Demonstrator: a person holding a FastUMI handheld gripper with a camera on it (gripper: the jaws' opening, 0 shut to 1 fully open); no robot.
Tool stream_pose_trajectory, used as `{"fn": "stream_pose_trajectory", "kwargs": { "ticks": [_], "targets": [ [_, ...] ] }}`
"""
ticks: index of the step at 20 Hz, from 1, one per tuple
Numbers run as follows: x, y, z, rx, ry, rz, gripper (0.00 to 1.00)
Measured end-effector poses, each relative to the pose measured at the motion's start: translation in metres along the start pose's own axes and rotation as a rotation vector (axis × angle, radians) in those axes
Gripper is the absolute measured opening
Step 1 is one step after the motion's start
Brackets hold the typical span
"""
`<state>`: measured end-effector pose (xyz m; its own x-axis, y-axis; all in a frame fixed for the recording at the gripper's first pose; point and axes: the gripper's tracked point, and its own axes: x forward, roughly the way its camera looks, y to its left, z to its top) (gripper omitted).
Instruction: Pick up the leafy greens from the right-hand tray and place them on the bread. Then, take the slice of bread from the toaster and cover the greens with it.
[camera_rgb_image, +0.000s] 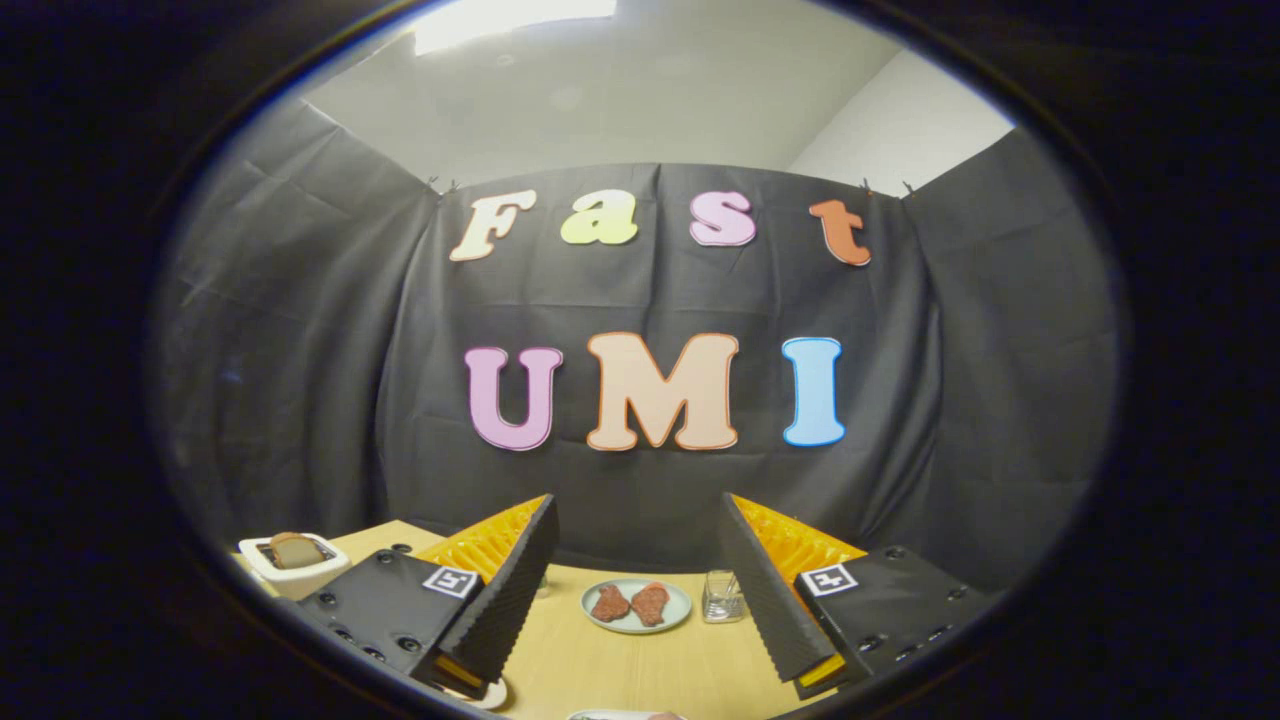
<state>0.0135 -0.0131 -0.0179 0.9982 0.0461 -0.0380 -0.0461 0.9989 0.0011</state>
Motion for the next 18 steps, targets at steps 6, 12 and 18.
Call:
{"fn": "stream_pose_trajectory", "kwargs": {
  "ticks": [6,12,18],
  "targets": [
    [0.002,0.002,-0.022,-0.087,0.056,0.103,1.0],
    [0.001,0.004,-0.056,-0.131,0.148,0.223,1.0],
    [-0.003,0.004,-0.101,-0.202,0.284,0.361,1.0]
  ]
}}
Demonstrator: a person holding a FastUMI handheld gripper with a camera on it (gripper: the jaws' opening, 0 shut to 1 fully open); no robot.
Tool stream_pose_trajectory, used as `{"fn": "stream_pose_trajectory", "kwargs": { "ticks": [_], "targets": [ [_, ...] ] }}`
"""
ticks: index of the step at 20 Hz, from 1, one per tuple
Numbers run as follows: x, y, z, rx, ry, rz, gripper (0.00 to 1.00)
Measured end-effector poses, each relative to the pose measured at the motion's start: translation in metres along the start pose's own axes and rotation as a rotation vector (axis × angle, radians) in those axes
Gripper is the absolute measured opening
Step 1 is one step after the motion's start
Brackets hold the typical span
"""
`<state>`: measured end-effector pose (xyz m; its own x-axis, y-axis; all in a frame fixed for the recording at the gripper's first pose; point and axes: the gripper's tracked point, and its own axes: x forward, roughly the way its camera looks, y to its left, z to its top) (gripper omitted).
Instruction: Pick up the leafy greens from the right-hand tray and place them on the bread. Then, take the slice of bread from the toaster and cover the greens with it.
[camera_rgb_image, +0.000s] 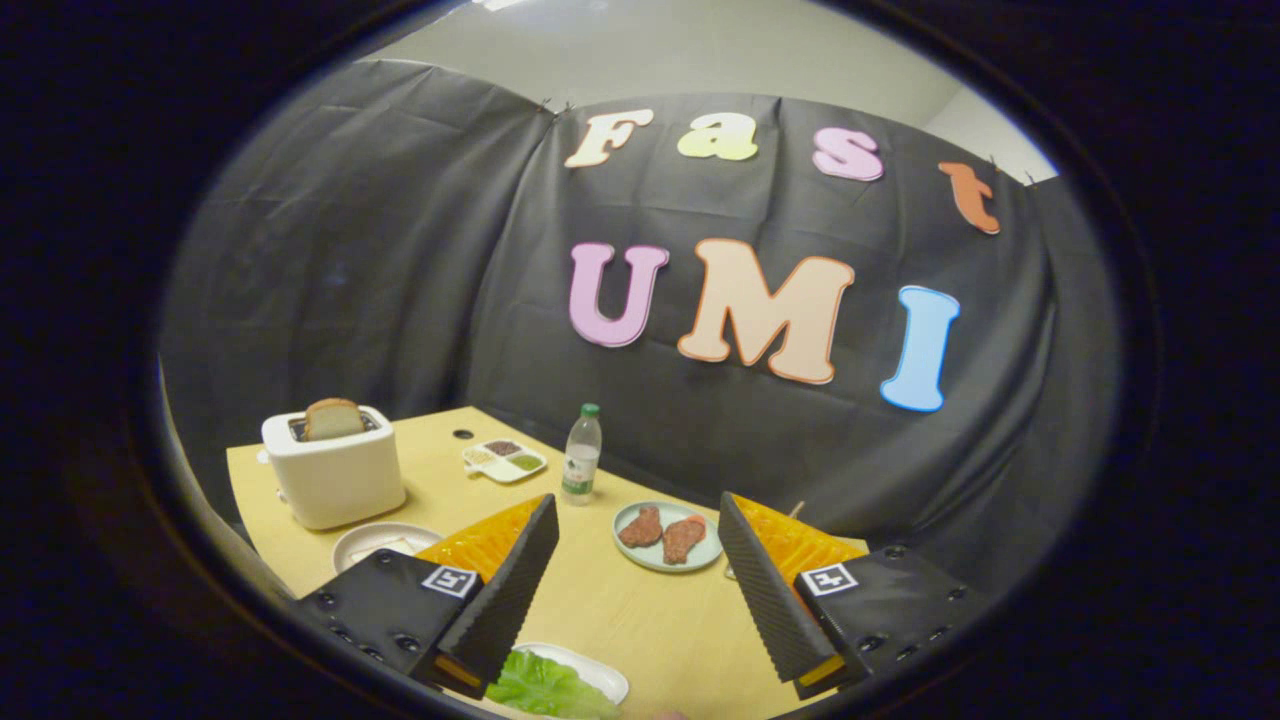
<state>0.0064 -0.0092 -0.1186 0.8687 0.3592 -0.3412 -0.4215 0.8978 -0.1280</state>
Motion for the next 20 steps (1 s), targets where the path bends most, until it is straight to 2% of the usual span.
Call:
{"fn": "stream_pose_trajectory", "kwargs": {
  "ticks": [14,20],
  "targets": [
    [0.009,0.031,-0.098,-0.106,0.244,0.306,1.0],
    [0.01,0.045,-0.144,-0.148,0.338,0.405,1.0]
  ]
}}
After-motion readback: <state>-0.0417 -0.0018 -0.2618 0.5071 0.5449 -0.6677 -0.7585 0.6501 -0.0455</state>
